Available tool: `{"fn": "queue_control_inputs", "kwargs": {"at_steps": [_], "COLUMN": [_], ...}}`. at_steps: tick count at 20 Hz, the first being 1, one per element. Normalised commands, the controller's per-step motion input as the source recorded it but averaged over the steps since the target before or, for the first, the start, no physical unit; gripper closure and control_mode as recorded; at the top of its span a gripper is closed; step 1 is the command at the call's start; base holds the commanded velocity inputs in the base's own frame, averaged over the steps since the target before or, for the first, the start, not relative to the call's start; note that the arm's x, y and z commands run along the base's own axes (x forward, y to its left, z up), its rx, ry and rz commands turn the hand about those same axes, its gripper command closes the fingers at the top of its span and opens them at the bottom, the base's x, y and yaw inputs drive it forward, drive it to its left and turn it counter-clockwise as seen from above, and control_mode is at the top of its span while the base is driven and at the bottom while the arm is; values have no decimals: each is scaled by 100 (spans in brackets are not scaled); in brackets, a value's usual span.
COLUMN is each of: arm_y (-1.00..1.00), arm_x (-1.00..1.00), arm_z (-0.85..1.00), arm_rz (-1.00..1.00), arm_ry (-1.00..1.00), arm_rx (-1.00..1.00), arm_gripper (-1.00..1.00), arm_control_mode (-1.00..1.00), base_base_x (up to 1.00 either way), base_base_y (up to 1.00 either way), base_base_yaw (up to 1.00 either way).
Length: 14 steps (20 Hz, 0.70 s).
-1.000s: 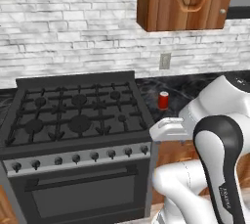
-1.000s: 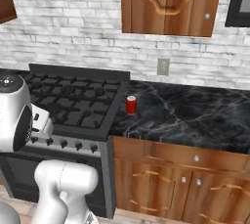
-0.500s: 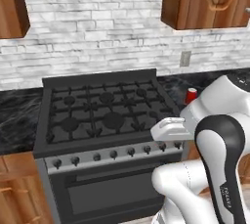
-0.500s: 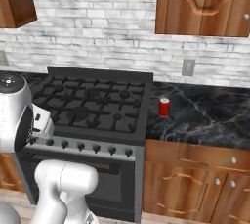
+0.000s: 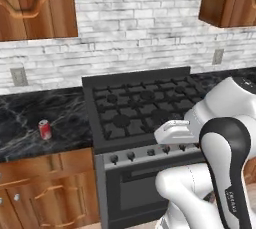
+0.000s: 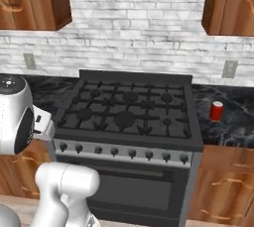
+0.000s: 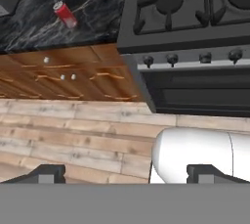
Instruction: Four empty soda cans are scattered around the kitchen. Gather all the cans and cluster them next to the stove for recycling.
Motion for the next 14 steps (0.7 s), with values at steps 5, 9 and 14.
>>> {"fn": "queue_control_inputs", "kwargs": {"at_steps": [5,9,14], "arm_y": [0,0,0], "arm_x": [0,0,0], "arm_z": [0,0,0], "arm_rz": [0,0,0], "arm_ry": [0,0,0], "arm_rx": [0,0,0], "arm_gripper": [-100,-100,-100], "arm_control_mode": [100,100,100], "base_base_x": [0,0,0], "base_base_y": [87,69,65], "base_base_yaw": [-7,-2,0]}}
